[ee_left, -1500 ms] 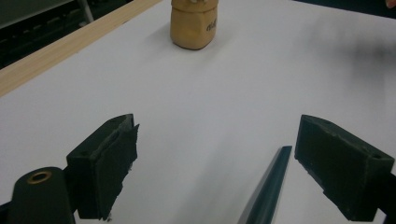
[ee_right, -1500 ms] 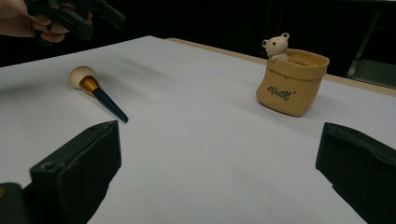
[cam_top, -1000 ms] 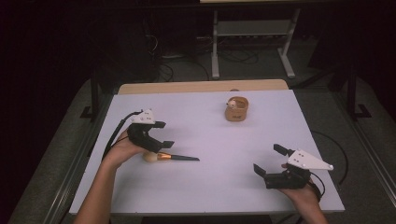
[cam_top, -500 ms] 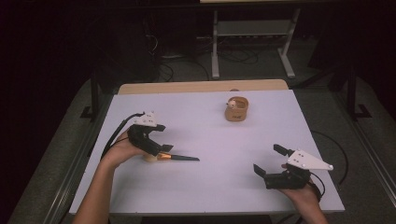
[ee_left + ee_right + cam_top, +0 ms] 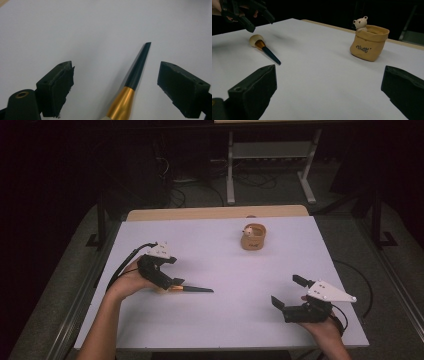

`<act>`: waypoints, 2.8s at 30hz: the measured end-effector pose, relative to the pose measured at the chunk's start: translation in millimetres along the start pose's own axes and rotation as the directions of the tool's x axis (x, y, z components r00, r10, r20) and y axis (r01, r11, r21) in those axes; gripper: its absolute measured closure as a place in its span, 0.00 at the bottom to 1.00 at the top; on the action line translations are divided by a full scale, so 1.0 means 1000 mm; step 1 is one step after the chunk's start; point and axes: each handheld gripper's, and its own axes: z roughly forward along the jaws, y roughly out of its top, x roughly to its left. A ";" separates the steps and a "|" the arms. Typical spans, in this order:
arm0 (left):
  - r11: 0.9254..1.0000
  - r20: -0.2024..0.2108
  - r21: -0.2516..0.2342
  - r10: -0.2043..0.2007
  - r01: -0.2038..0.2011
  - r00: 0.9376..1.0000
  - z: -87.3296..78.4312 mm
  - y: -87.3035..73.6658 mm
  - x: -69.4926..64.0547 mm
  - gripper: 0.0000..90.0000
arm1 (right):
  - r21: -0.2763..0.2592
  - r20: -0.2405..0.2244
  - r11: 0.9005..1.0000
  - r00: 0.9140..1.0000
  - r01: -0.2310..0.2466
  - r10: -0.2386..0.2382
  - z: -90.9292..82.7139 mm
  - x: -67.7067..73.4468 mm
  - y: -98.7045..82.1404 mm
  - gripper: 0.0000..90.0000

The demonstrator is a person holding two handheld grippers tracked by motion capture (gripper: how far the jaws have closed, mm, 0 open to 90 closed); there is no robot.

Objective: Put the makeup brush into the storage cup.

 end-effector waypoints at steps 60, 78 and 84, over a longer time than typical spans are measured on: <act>0.950 0.065 0.281 0.125 -0.138 0.990 0.030 -0.013 -0.008 0.43 | -0.004 0.000 1.000 1.000 -0.001 0.001 -0.001 -0.001 0.000 0.00; 0.937 0.086 0.315 0.132 -0.152 0.988 0.034 -0.016 -0.008 0.56 | -0.004 -0.002 1.000 1.000 -0.004 0.004 -0.001 -0.001 0.000 0.00; 0.935 0.083 0.318 0.139 -0.159 0.987 0.034 -0.016 -0.008 0.60 | -0.003 -0.001 1.000 1.000 -0.004 0.004 -0.001 -0.001 0.000 0.00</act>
